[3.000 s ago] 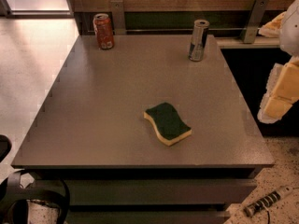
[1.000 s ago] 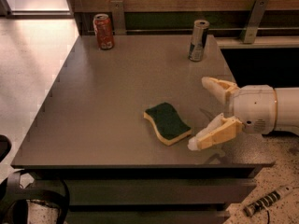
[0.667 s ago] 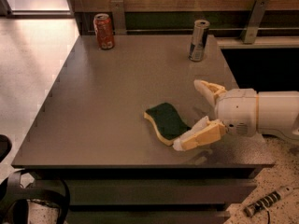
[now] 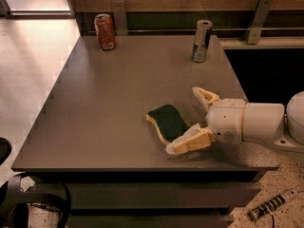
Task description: Move sponge near coke can
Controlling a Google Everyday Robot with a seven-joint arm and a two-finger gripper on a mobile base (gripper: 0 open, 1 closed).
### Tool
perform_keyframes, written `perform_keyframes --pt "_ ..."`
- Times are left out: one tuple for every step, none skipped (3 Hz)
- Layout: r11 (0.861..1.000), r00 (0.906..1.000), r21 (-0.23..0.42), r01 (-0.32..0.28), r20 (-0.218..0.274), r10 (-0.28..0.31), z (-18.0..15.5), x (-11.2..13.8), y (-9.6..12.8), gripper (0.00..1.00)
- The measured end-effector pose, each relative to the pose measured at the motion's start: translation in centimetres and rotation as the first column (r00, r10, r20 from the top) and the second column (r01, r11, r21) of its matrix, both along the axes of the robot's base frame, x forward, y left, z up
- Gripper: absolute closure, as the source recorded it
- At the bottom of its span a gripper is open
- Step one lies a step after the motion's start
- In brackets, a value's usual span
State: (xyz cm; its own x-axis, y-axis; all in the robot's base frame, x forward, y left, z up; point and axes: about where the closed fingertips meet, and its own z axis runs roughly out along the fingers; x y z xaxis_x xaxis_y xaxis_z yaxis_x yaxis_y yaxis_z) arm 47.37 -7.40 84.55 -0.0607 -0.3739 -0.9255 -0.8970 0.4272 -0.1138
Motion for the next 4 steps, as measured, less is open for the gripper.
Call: perform_keyframes --pt "0.999 0.9992 0.021 0.029 -0.027 -0.029 -2.1 0.6 -0.2 0.00" --pt "0.997 0.9982 0.063 0.043 -0.045 -0.040 -3.6 0.9 -0.5 0.00" --pt "0.997 0.9982 0.072 0.041 -0.047 -0.038 -3.8 0.9 -0.4 0.13" --pt "0.997 0.9984 0.066 0.038 -0.045 -0.035 -3.6 0.8 -0.2 0.39"
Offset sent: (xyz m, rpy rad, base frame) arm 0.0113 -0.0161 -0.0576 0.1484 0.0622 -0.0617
